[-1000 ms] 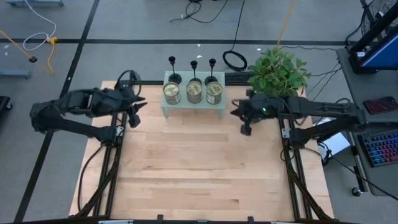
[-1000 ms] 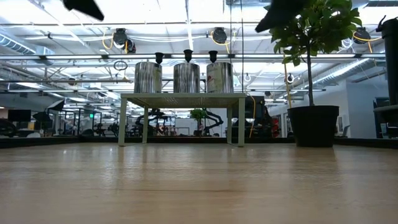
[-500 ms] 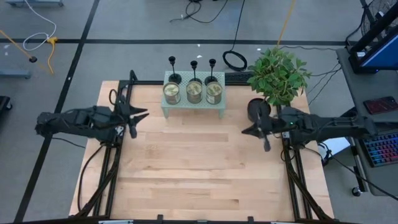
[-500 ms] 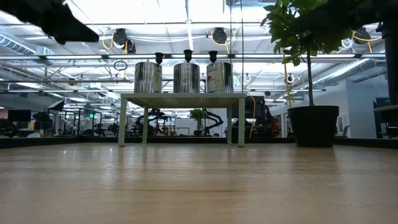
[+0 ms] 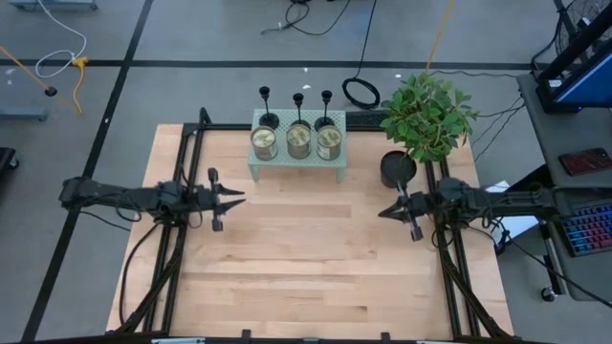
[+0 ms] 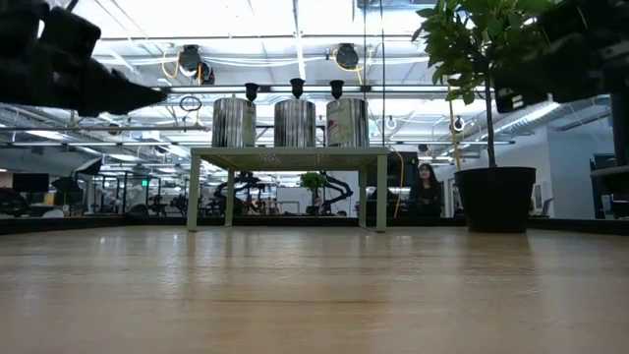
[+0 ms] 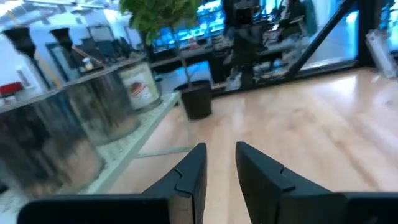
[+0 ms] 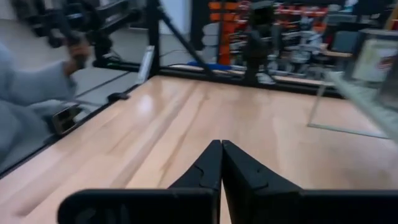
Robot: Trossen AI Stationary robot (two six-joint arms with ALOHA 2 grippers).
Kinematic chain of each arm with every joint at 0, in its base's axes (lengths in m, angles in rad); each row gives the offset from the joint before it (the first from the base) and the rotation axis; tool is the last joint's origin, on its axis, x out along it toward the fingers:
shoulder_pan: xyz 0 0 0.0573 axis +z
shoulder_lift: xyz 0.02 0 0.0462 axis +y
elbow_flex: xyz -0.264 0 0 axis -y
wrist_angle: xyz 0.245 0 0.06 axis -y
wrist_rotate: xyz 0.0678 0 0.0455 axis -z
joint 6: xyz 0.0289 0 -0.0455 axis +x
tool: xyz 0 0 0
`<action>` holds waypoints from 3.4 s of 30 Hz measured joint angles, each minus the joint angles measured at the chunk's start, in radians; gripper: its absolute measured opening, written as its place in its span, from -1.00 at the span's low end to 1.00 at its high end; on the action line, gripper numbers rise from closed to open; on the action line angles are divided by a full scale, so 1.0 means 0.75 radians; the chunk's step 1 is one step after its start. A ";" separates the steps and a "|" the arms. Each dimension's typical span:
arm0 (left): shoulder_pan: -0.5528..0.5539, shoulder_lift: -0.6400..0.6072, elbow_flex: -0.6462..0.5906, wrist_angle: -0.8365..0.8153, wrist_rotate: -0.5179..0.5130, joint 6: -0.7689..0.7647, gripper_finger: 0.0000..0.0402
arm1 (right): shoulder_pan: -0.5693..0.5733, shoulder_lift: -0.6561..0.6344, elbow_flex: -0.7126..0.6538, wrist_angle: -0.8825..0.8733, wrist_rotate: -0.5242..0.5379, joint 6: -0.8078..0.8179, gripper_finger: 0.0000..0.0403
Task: Pick & Place candle stick holders
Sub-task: Return to Home Position
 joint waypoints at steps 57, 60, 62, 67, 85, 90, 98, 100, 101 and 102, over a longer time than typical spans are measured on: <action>0.003 -0.056 0.000 -0.159 0.108 -0.070 -0.54 | -0.001 -0.234 -0.183 0.006 -0.054 -0.010 -0.98; 0.003 -0.056 0.000 -0.159 0.108 -0.069 -0.54 | -0.001 -0.234 -0.183 0.006 -0.056 -0.010 -0.99; 0.003 -0.056 0.000 -0.159 0.108 -0.066 -0.54 | -0.001 -0.234 -0.183 0.006 -0.056 -0.010 -0.99; 0.003 -0.056 0.000 -0.159 0.108 -0.069 -0.54 | -0.001 -0.234 -0.183 0.006 -0.057 -0.010 -0.98; 0.003 -0.056 0.000 -0.158 0.107 -0.068 -0.54 | 0.000 -0.234 -0.184 0.005 -0.058 -0.010 -0.98; 0.003 -0.056 0.000 -0.158 0.107 -0.068 -0.54 | -0.001 -0.234 -0.184 0.005 -0.058 -0.010 -0.98; 0.003 -0.056 0.000 -0.158 0.107 -0.068 -0.54 | 0.000 -0.234 -0.184 0.005 -0.058 -0.010 -0.98; 0.003 -0.056 0.000 -0.158 0.107 -0.068 -0.54 | 0.000 -0.234 -0.184 0.005 -0.058 -0.010 -0.98; 0.003 -0.056 0.000 -0.158 0.107 -0.068 -0.54 | 0.000 -0.234 -0.184 0.005 -0.058 -0.010 -0.98; 0.003 -0.056 0.000 -0.158 0.107 -0.068 -0.54 | -0.001 -0.234 -0.184 0.005 -0.058 -0.010 -0.98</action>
